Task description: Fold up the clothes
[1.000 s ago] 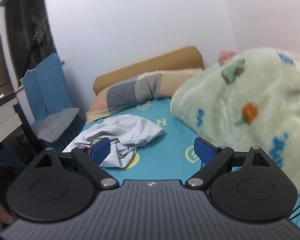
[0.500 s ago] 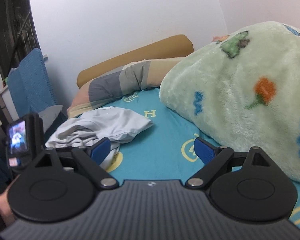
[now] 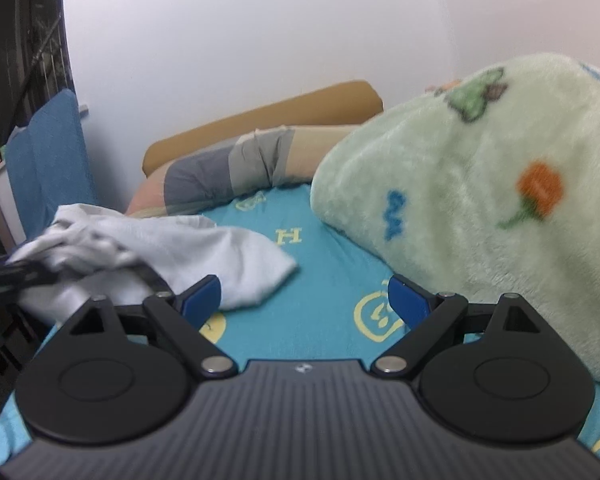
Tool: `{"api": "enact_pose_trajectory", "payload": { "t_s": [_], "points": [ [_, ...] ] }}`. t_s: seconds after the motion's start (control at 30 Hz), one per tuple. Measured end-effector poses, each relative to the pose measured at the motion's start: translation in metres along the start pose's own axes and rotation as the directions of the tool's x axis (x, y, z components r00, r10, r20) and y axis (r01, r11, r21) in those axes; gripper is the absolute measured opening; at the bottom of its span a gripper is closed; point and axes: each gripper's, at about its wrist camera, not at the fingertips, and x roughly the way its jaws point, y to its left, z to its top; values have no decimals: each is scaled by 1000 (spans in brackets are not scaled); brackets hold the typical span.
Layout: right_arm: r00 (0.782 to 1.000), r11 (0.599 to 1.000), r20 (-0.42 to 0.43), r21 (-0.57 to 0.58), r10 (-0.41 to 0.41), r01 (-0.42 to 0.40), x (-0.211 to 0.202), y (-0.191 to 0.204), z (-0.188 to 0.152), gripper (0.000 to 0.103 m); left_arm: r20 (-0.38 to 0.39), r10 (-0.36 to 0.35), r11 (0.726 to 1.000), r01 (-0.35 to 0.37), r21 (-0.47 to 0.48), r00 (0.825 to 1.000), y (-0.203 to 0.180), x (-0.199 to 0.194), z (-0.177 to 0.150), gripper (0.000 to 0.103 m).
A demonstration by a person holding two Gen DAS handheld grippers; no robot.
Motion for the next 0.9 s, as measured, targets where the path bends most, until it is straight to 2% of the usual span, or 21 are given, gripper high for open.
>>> {"api": "enact_pose_trajectory", "payload": {
  "t_s": [0.13,0.23,0.37,0.47,0.57,0.77,0.9],
  "points": [
    [999,1000,40,-30,9,-8,-24,7,7,92,-31,2,997,-4,-72,1000,17,-70,-12,9],
    [999,999,41,-27,28,-27,-43,11,10,92,-57,62,996,-65,-53,996,30,-110,-21,9],
    [998,997,-8,-40,67,-67,-59,19,5,92,-168,146,989,-146,11,975,38,-108,-44,10],
    [992,991,-78,-83,98,-104,-58,29,-6,92,-262,209,978,-198,68,942,41,-80,-61,12],
    [981,979,-151,-150,118,-141,-48,41,-18,92,-355,264,964,-240,110,897,45,-56,-73,17],
    [954,962,-286,-228,84,-153,-17,49,-42,92,-437,344,936,-339,94,831,68,-34,-90,27],
    [939,960,-339,-236,64,-151,5,47,-51,92,-464,419,891,-452,44,780,93,-25,-97,28]
  ]
}}
